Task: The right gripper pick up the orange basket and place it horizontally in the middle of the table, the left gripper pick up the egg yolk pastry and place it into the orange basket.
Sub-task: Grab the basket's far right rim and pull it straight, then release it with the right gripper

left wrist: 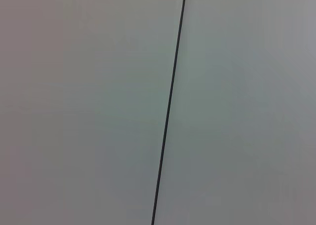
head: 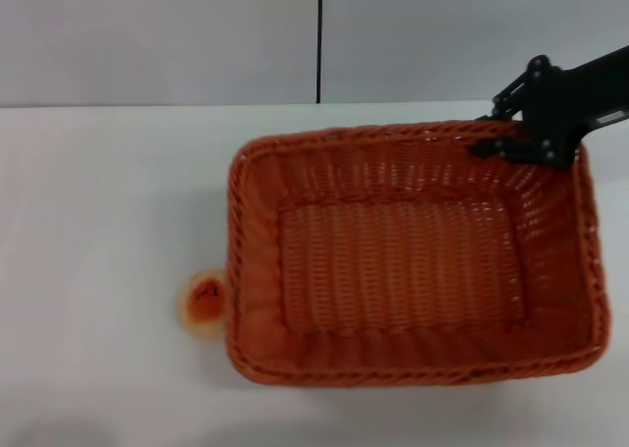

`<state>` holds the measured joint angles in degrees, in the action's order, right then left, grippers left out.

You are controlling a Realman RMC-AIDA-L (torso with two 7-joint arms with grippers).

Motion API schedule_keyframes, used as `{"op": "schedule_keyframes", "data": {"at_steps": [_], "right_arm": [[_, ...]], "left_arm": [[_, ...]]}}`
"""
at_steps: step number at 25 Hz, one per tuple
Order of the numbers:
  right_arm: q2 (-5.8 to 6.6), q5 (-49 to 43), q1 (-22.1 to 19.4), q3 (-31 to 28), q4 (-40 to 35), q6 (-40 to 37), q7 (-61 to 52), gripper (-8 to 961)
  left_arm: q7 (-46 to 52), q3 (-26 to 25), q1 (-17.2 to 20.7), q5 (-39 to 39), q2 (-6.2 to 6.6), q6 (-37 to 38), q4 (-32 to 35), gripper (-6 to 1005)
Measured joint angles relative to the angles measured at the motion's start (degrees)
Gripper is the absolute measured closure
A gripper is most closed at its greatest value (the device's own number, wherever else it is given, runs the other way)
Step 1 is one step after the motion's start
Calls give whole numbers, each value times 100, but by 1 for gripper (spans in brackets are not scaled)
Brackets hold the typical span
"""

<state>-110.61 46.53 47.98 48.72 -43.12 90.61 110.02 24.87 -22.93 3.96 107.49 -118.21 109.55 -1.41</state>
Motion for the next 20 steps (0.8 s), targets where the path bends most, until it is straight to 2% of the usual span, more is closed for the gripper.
{"op": "schedule_keyframes", "data": {"at_steps": [5, 8, 9, 11, 20], "right_arm": [[-68, 179, 25, -15, 535, -298, 79, 758], [-176, 186, 4, 21, 594, -350, 102, 748], [-255, 156, -17, 41, 599, -363, 130, 745], [-303, 130, -25, 46, 624, -367, 144, 738], [-328, 115, -41, 194, 764, -536, 234, 709]], "left_arm": [[0, 7, 6, 44, -7, 53, 0, 230], [0, 8, 7, 54, -3, 88, 16, 230], [0, 8, 0, 58, -2, 96, 26, 230], [0, 8, -5, 63, -2, 99, 30, 230], [0, 8, 25, 108, 1, 131, 45, 230]]}}
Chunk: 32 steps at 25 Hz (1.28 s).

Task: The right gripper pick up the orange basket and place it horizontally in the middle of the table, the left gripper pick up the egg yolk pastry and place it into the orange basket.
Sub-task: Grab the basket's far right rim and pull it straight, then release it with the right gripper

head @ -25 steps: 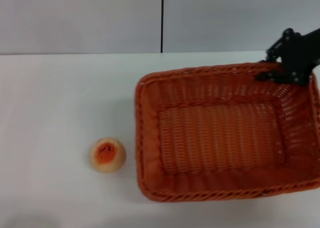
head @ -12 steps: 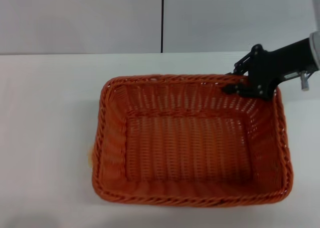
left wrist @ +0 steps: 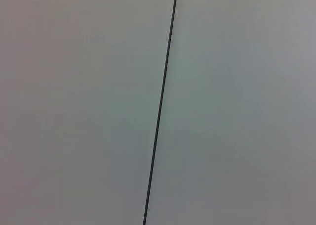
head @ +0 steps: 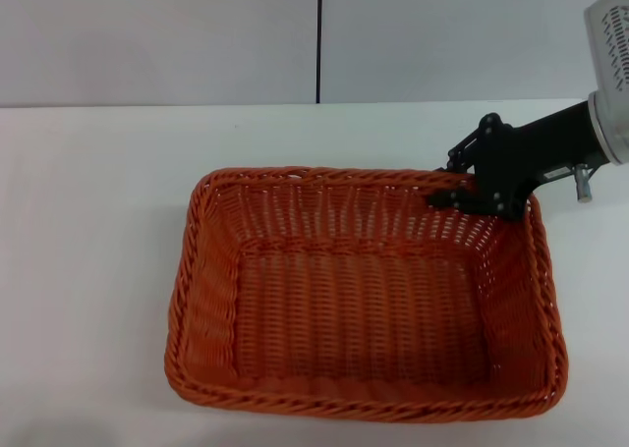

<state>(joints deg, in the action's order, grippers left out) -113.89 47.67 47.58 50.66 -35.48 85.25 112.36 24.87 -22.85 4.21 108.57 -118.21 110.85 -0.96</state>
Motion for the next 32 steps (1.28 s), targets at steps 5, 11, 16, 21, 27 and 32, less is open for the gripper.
{"op": "schedule_keyframes", "data": {"at_steps": [5, 11, 16, 21, 27, 32], "right_arm": [[-74, -6, -118, 121, -141, -71, 7, 693], [-185, -13, -278, 217, -588, -3, -71, 674], [-244, 9, -399, 274, -951, 103, -270, 658], [-386, 262, -715, 233, -1662, 420, -277, 605], [-437, 627, -1027, 200, -2122, 572, -333, 477], [-450, 1942, -1776, -131, -2838, 1051, -591, 436]], "left_arm": [[0, 0, 9, 10, 0, 45, 0, 230], [0, 24, 19, 11, 0, 62, 0, 230], [0, 64, 19, 10, 6, 51, 34, 230], [0, 202, -1, 6, 9, 13, 185, 230], [150, 824, -148, 6, 21, 1, 690, 230], [1264, 1933, -466, 15, 24, -67, 1921, 231]]}}
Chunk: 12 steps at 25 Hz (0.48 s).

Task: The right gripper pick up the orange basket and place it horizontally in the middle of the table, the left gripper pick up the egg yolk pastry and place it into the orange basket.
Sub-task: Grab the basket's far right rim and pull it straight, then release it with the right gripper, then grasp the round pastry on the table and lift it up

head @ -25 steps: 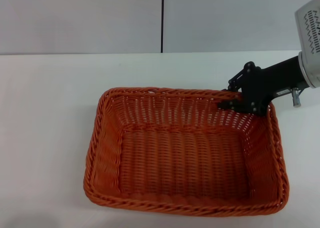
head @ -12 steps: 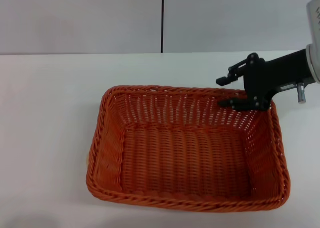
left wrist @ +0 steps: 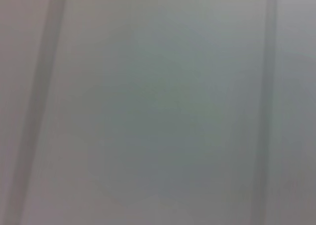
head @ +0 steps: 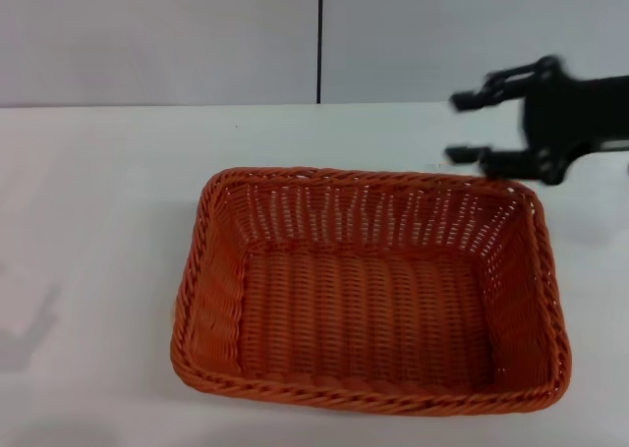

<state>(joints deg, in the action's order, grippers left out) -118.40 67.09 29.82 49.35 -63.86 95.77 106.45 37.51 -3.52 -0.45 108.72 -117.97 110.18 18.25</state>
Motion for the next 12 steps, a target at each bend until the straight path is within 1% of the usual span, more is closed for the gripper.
{"op": "schedule_keyframes", "data": {"at_steps": [1, 2, 3, 4, 5, 6, 7, 8, 9, 10, 11, 12], "right_arm": [[0, 386, -208, -107, -143, 91, -58, 437], [-4, 1199, -703, -286, -367, 219, -164, 438], [-4, 1199, -703, -286, -367, 219, -164, 437], [-5, 1589, -953, -348, -451, 257, -213, 437], [-8, 1887, -1173, -392, -511, 283, -251, 436], [-9, 2226, -1396, -424, -575, 309, -297, 435], [-8, 2806, -1851, -476, -662, 361, -391, 435], [-8, 2806, -1851, -476, -662, 361, -391, 434], [-9, 3231, -2180, -506, -673, 391, -478, 433], [-11, 3447, -2354, -519, -639, 426, -511, 433], [-11, 3447, -2354, -519, -639, 426, -511, 432], [-17, 3829, -2636, -527, -532, 498, -542, 432]], "left_arm": [[327, 427, -92, 3, 1, -80, 384, 231], [717, 935, -213, 10, 5, -235, 821, 231], [717, 935, -213, 10, 5, -235, 821, 231], [1017, 1337, -331, 32, 9, -410, 1165, 231], [1017, 1337, -331, 32, 9, -410, 1165, 231], [1137, 1518, -396, 70, 10, -498, 1318, 231], [1289, 1745, -600, 266, 10, -624, 1538, 231], [1289, 1745, -600, 266, 10, -624, 1538, 231], [1352, 1811, -809, 532, 10, -692, 1650, 231], [1391, 1827, -974, 786, 11, -744, 1708, 231], [1391, 1827, -974, 786, 11, -744, 1708, 231], [1415, 1832, -1092, 964, 11, -783, 1740, 231]]}}
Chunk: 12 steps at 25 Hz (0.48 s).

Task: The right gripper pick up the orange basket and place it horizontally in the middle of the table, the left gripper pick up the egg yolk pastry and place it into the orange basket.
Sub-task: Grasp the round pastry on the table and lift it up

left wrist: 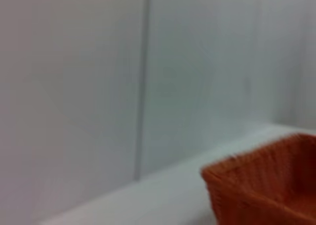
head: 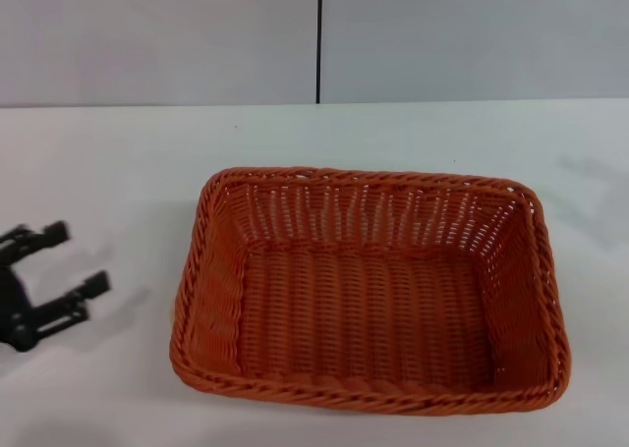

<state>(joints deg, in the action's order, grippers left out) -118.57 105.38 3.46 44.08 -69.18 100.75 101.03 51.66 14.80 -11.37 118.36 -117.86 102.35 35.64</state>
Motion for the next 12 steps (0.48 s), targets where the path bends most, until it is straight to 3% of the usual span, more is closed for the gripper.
{"op": "schedule_keyframes", "data": {"at_steps": [3, 8, 12], "right_arm": [[-7, 466, -339, -12, 202, 102, -4, 430], [-21, 653, -550, -213, 371, 241, -57, 426], [-29, 757, -582, -348, 480, 373, -220, 424]], "left_arm": [[133, 14, -515, 854, -11, -258, 55, 231], [169, 88, -849, 1348, -28, -453, 4, 231], [171, 474, -923, 1417, -53, -697, -5, 231]]}}
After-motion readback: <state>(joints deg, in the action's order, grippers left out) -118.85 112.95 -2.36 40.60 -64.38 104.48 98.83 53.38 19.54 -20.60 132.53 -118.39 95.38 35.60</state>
